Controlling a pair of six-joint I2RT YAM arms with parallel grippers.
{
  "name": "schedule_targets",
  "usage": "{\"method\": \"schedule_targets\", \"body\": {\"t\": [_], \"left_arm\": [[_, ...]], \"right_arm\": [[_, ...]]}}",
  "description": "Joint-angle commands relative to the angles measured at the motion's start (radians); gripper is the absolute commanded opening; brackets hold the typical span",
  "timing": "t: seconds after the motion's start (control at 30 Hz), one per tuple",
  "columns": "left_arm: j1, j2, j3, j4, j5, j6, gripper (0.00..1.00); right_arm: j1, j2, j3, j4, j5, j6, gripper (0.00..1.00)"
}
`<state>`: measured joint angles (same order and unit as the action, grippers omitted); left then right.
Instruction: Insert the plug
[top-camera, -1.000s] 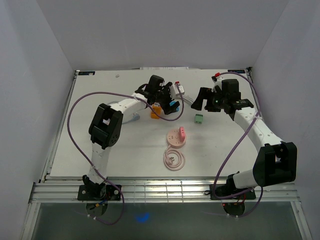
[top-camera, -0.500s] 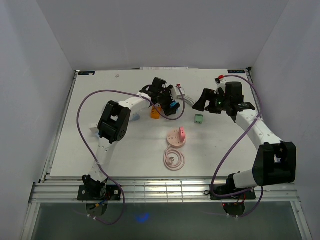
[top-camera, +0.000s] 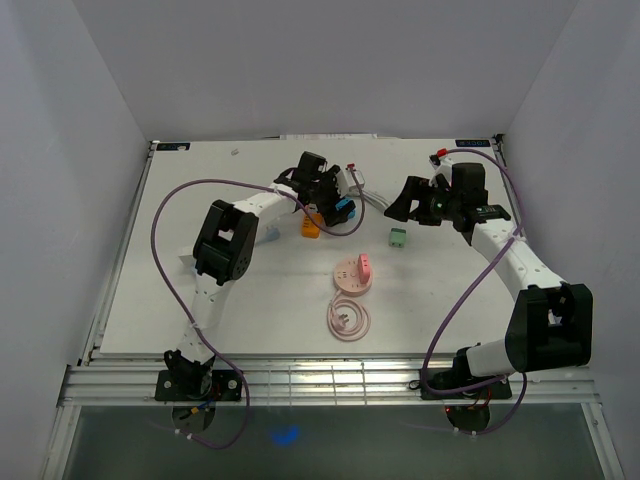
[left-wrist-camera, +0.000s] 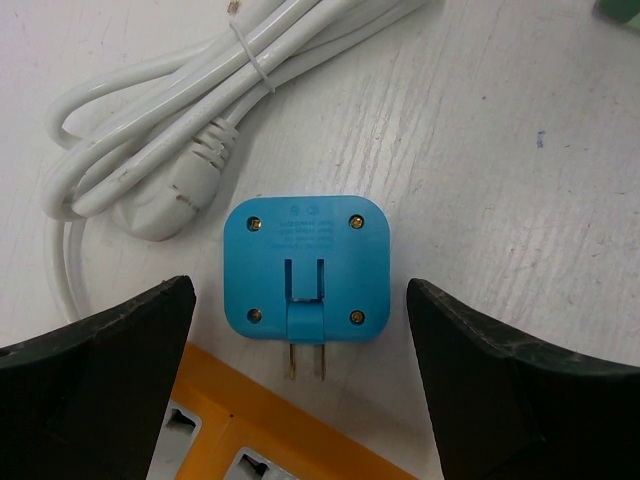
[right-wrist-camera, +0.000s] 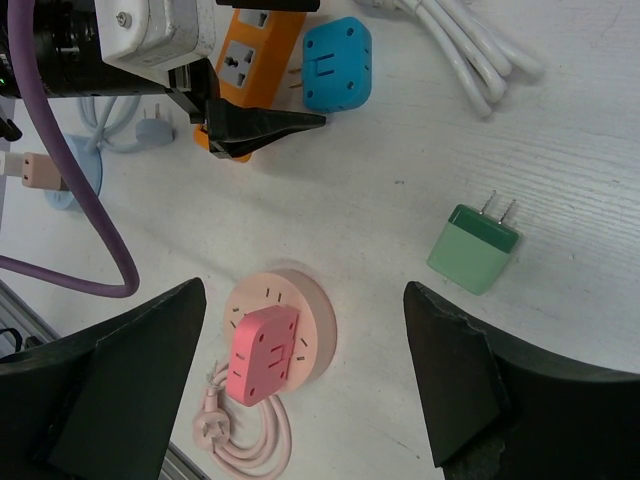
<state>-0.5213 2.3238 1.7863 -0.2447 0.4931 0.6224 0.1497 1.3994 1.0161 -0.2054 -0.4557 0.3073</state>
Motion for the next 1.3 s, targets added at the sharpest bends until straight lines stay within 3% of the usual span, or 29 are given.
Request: {"method": "schedule_targets", "body": {"t": [0.0,0.3,0.63,1.27], "left_arm": [[0.000,-0.043,-0.005,0.028,-0.004,0.023,0.98],[0.003,0.012,0.051,0.007,-0.034,0.025,0.98],[0.006,0.068,0.108,-0.077,0.038,0.025,0.96],[-0.003,-0.161,-0.165,-0.071,0.260,0.108,0.52]], "right_arm": [[-0.006,-0.020,-0.004,0.046,-0.021,0.004,0.85],[-0.007,-0.019,-0.001,0.047,-0.029,0.004,0.84],[-0.012,-0.016,-0.001,0.049,-0.037,0.004,0.82],[-0.038,0.030,-0.001,0.070,-0.110,0.036,0.78]]}}
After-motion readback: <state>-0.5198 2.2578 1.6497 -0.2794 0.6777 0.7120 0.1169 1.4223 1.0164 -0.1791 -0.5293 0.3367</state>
